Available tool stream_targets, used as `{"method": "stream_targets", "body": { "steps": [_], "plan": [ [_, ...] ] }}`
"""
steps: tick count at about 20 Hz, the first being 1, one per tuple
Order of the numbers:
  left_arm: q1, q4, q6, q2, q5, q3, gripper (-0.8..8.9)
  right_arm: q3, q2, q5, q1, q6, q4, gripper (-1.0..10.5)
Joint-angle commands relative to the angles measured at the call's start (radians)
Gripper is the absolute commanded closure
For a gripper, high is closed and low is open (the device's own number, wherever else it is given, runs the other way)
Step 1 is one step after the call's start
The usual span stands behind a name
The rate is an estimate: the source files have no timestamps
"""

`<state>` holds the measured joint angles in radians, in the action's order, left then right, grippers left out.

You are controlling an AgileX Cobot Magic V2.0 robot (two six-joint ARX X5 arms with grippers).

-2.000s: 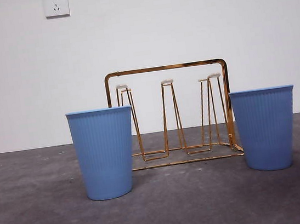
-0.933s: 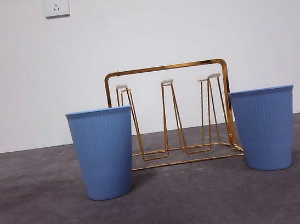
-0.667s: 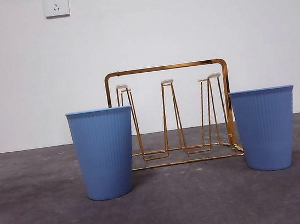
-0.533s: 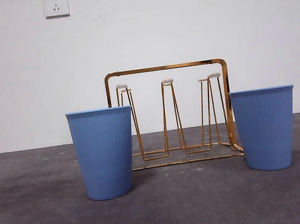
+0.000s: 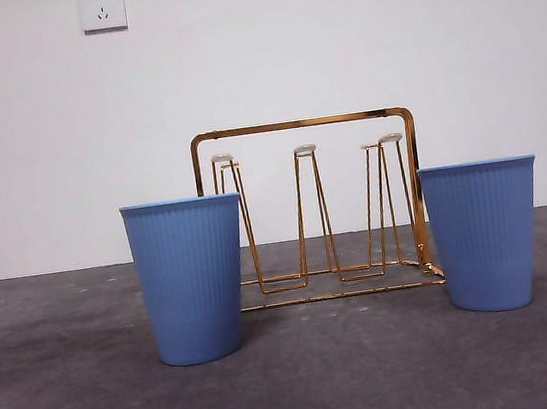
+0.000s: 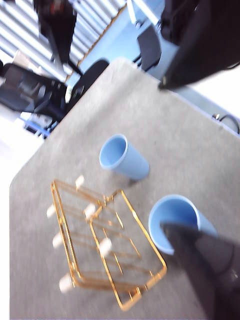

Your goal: Pick up cup 1,put cup 1 in the cup rack,pick up cup 2,put cup 2 in the cup rack

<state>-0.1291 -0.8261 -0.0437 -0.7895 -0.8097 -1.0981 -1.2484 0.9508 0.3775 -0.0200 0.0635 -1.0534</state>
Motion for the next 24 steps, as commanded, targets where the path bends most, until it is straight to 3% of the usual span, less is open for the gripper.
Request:
{"method": "stream_targets", "body": {
  "steps": [1, 4, 9, 22, 24],
  "plan": [
    [-0.029, 0.008, 0.01, -0.023, -0.061, -0.026, 0.92, -0.001, 0.075, 0.029, 0.015, -0.035, 0.008, 3.8],
    [-0.068, 0.061, -0.028, -0.046, -0.132, -0.037, 0.92, -0.007, 0.187, -0.004, 0.074, -0.035, 0.012, 3.8],
    [-0.147, 0.188, -0.12, -0.085, -0.228, -0.037, 0.92, -0.013, 0.417, -0.142, 0.174, -0.034, 0.037, 3.8],
    [-0.275, 0.361, -0.24, -0.135, -0.233, -0.037, 0.92, -0.013, 0.639, -0.238, 0.248, -0.045, 0.126, 4.6],
    [-0.291, 0.406, -0.267, -0.141, -0.225, -0.037, 0.92, -0.013, 0.661, -0.248, 0.252, -0.046, 0.133, 5.4]
  ]
}}
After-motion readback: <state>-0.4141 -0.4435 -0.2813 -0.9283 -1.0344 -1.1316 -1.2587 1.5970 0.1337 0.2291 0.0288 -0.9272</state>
